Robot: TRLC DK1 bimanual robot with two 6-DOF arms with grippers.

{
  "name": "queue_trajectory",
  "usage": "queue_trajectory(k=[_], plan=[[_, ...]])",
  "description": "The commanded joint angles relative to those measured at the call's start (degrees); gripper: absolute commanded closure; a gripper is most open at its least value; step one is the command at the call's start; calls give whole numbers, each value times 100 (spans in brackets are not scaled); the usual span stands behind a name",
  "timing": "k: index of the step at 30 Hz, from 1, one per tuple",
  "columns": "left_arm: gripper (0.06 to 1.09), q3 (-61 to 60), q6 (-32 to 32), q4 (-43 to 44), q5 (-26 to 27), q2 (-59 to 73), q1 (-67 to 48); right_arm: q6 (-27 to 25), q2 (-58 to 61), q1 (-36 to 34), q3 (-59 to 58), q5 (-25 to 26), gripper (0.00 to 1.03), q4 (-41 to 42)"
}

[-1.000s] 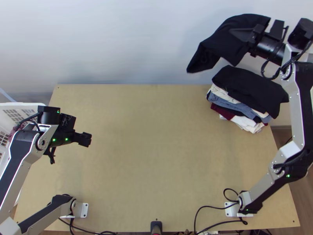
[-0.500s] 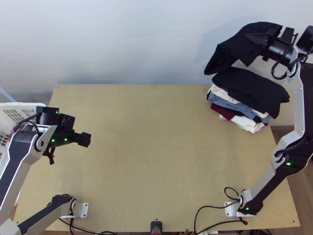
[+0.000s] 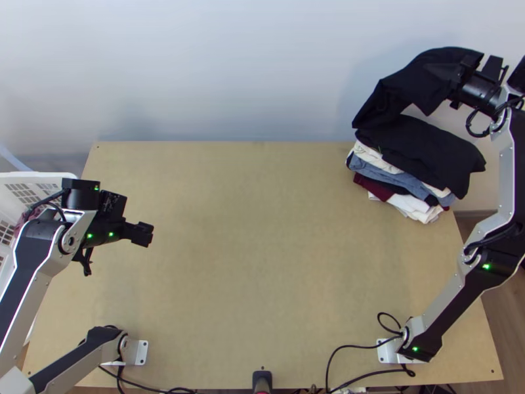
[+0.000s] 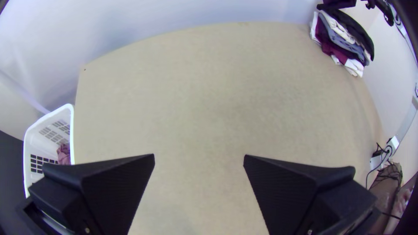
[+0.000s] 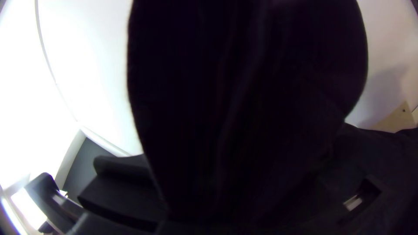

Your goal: Fold the t-shirt

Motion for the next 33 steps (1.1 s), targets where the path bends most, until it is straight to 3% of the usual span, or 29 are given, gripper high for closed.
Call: queue_trajectory(k=[1, 7, 21, 28, 29, 31, 32, 33], plan=[[9, 42, -49, 15, -43, -58, -28, 76, 36, -153, 191, -165, 100, 169], [9, -1, -49, 15, -34, -58, -20, -64, 18, -390, 156, -306, 100, -182], [9, -89, -14, 23, -34, -23, -55, -2534, -237, -891, -72, -280, 100, -2722], [9, -142, 21, 23, -34, -23, -63, -3492, -413, -1058, -415, -104, 99, -3355], [9, -151, 21, 23, -34, -23, -63, -3571, -439, -1076, -477, -69, 94, -3399], [9, -160, 39, 23, -34, -14, -63, -3756, -483, -1129, -617, 2, 65, -3514], [9, -168, 48, 23, -34, -6, -63, -3870, -509, -1155, -679, 54, 57, -3593], [9, -177, 56, 23, -34, 12, -63, -3949, -509, -1181, -740, 142, 54, -3637]])
